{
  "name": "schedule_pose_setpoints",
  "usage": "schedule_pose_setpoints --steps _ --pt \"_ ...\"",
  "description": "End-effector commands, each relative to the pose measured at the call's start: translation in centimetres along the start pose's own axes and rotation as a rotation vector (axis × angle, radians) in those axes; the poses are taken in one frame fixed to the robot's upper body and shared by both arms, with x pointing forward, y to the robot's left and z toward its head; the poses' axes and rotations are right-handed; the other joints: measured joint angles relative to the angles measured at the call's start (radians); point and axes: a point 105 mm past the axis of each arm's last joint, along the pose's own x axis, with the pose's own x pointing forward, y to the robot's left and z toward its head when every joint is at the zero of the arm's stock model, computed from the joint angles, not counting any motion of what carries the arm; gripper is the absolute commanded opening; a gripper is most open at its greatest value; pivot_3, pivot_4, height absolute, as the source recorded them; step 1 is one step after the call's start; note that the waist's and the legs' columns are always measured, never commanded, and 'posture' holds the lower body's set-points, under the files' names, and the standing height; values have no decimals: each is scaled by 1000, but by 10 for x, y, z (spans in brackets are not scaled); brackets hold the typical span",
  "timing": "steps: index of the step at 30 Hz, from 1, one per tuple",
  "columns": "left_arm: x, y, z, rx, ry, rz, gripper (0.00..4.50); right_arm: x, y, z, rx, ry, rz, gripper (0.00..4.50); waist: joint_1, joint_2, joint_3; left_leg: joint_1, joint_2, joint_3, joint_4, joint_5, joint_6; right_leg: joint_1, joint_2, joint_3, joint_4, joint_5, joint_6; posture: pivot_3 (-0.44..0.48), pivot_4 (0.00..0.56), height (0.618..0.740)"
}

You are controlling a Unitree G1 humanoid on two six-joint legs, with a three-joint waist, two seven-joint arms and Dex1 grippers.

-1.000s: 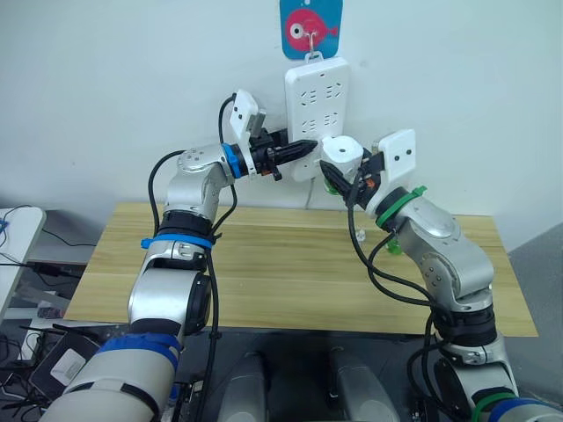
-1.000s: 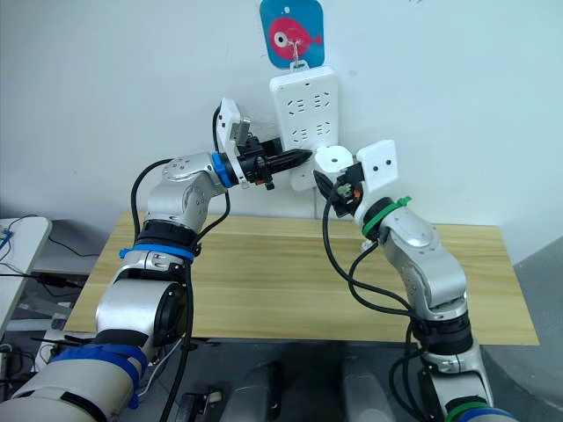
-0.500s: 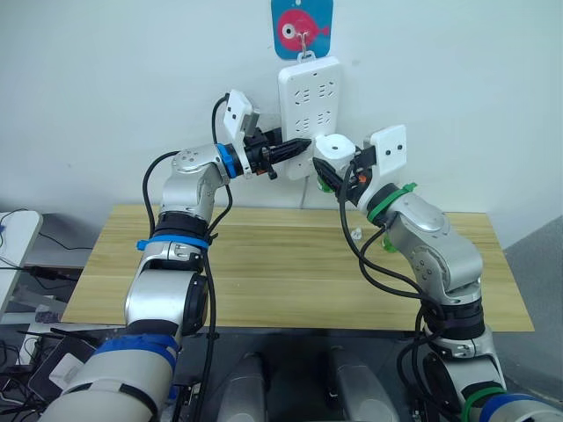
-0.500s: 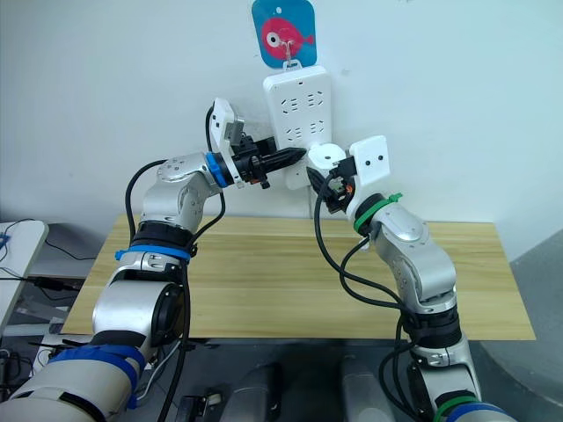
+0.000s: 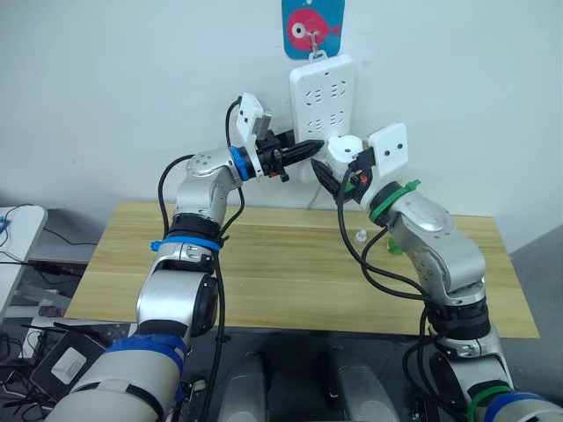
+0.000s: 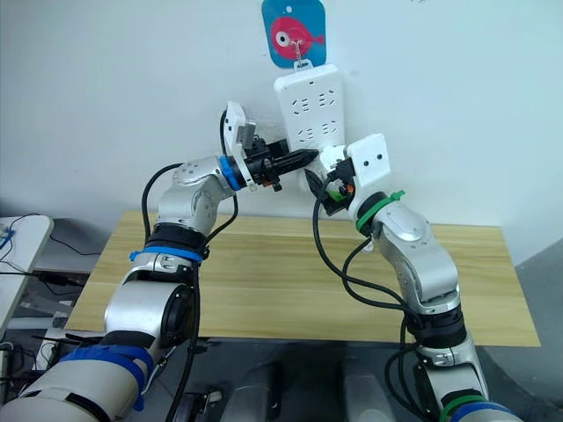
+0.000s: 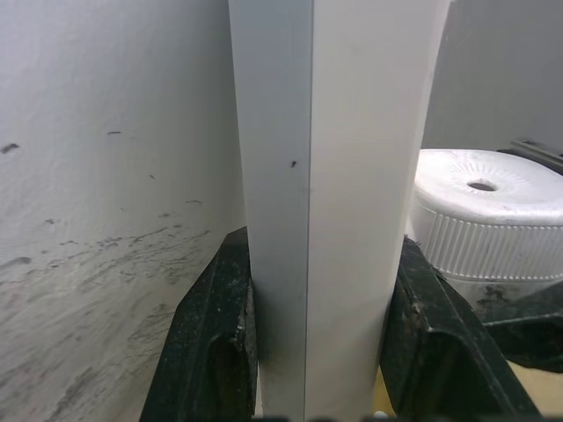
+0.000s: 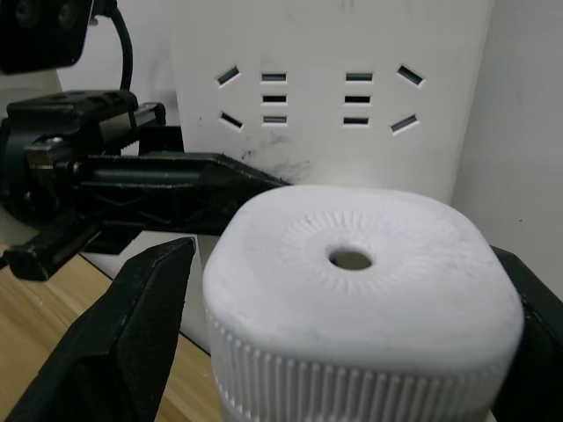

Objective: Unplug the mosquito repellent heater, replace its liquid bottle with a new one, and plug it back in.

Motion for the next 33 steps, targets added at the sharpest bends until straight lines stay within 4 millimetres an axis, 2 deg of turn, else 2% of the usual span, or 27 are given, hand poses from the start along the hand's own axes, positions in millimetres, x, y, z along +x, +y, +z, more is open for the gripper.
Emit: schedule_pose_setpoints --steps 1,7,9,11,14,17,22,24,25,29,33 --pt "4 -2 4 41 11 -18 1345 -16 5 13 -23 -51 33 4450 -1 0 0 0 0 0 0 0 0 0 0 0 0 0 0 -102 207 740" --pt "-13 18 1 69 11 121 1345 -34 7 6 13 -14 62 4450 -4 0 0 1 0 1 1 0 0 1 1 1 -1 0 0 -103 206 740" --pt "-24 26 -1 78 12 171 2058 -35 8 5 28 -13 63 4500 -5 0 0 1 0 2 2 0 0 1 1 1 -1 0 0 -94 205 740" --pt "-37 30 -2 101 17 201 2523 -34 11 5 40 -17 77 4500 -15 0 0 1 0 3 4 0 0 1 2 2 -1 0 0 -85 205 740" --pt "-55 36 5 117 -2 256 3441 -31 17 5 51 -24 93 3904 -25 0 0 1 1 2 3 0 0 0 2 1 2 0 0 -71 204 740" --pt "-77 35 9 137 8 290 4394 -28 24 3 65 -21 125 2785 -24 0 0 1 2 0 3 0 0 -1 2 0 4 0 0 -41 204 740" --pt "-103 13 19 155 23 299 4500 -26 37 0 101 -23 185 1000 -19 0 0 1 3 0 3 0 0 0 1 1 4 0 0 9 204 740" --pt "-108 -2 23 158 34 275 4500 -24 40 -1 106 -19 195 245 -12 0 0 1 3 0 3 0 0 0 1 0 4 0 -1 21 206 740" --pt "-109 -13 23 157 41 253 4500 -23 41 -2 108 -17 202 44 -5 0 0 1 3 0 3 0 0 0 0 1 4 -1 -1 39 206 740" --pt "-100 -55 20 135 71 141 4500 -19 43 -5 113 -15 215 44 22 0 0 1 3 1 3 0 0 0 0 1 3 -2 -4 58 206 740" --pt "-88 -83 19 116 72 66 4500 -15 42 -5 112 -17 212 44 35 0 0 1 2 0 5 0 0 2 0 1 3 -2 -4 63 207 740"
